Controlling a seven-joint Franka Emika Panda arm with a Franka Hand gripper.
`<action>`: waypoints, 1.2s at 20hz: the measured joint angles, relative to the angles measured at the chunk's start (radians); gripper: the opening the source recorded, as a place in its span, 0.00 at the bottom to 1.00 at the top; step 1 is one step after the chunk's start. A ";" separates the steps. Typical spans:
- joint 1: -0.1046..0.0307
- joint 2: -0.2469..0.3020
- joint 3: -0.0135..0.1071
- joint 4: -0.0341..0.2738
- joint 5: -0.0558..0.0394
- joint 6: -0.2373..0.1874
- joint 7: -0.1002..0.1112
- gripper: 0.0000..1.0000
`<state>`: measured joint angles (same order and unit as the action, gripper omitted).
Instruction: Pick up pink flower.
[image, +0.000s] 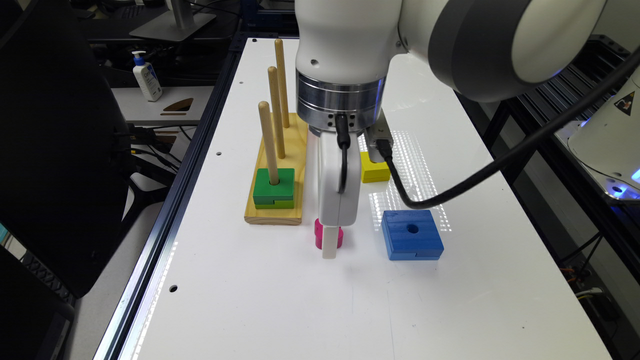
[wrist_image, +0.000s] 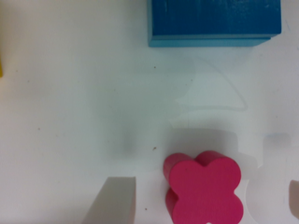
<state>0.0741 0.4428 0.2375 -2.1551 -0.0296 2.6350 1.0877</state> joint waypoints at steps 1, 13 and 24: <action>0.000 0.000 0.000 0.000 0.0000 0.000 0.000 1.00; 0.000 0.062 -0.004 0.029 -0.0138 0.023 0.000 1.00; 0.000 0.078 -0.005 0.045 -0.0183 0.023 0.000 1.00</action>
<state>0.0743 0.5204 0.2328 -2.1100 -0.0479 2.6577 1.0877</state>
